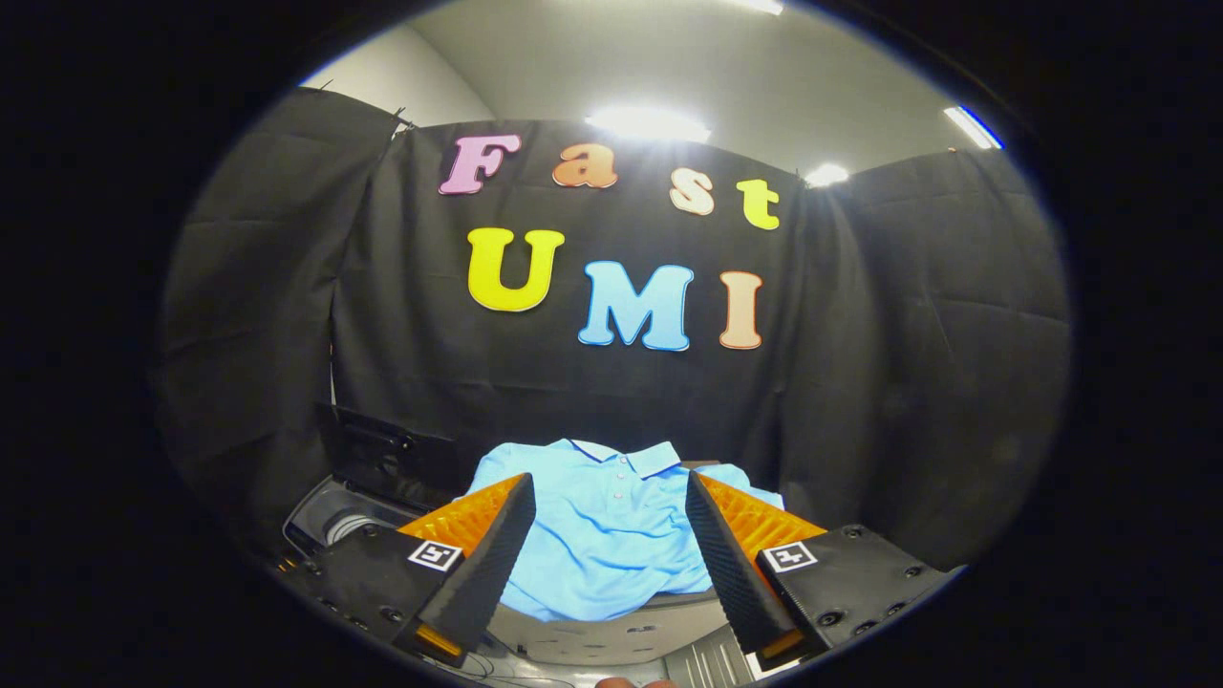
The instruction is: Put the clothes into the washing machine and then close the washing machine lid.
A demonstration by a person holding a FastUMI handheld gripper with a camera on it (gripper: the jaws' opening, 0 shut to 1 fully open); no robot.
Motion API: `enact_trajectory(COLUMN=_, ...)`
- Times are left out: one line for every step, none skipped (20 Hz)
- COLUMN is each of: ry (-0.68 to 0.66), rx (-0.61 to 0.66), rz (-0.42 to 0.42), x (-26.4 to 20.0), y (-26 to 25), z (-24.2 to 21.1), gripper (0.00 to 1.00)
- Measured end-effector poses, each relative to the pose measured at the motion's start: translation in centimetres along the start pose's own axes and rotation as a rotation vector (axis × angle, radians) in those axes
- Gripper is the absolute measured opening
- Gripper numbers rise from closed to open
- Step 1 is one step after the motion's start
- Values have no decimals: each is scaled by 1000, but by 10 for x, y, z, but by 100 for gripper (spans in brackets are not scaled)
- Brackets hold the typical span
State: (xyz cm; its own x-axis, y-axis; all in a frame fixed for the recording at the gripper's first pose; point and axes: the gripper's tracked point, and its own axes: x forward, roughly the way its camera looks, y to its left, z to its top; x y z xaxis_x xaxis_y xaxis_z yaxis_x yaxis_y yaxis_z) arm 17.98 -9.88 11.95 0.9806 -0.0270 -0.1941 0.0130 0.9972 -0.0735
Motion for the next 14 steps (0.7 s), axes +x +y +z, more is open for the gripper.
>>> enact_trajectory(ry=14, rx=-4, rz=11, x=8, y=-1, z=-2, gripper=98)
enact_trajectory(ry=33, rx=-9, rz=20, x=16, y=-2, z=-4, gripper=98)
enact_trajectory(ry=60, rx=-16, rz=28, x=24, y=-3, z=-9, gripper=98)
enact_trajectory(ry=81, rx=-20, rz=40, x=31, y=-1, z=-12, gripper=98)
enact_trajectory(ry=106, rx=-21, rz=48, x=37, y=-1, z=-16, gripper=98)
enact_trajectory(ry=122, rx=-16, rz=53, x=44, y=-1, z=-17, gripper=98)
enact_trajectory(ry=137, rx=-12, rz=58, x=50, y=-1, z=-19, gripper=98)
enact_trajectory(ry=150, rx=-9, rz=63, x=56, y=-1, z=-20, gripper=98)
enact_trajectory(ry=157, rx=-5, rz=65, x=62, y=-1, z=-20, gripper=98)
enact_trajectory(ry=163, rx=0, rz=68, x=68, y=-1, z=-19, gripper=98)
enact_trajectory(ry=160, rx=9, rz=70, x=73, y=-1, z=-15, gripper=98)
enact_trajectory(ry=157, rx=14, rz=71, x=79, y=-1, z=-13, gripper=98)
enact_trajectory(ry=158, rx=13, rz=73, x=85, y=-1, z=-14, gripper=98)
enact_trajectory(ry=162, rx=11, rz=73, x=92, y=-1, z=-14, gripper=98)
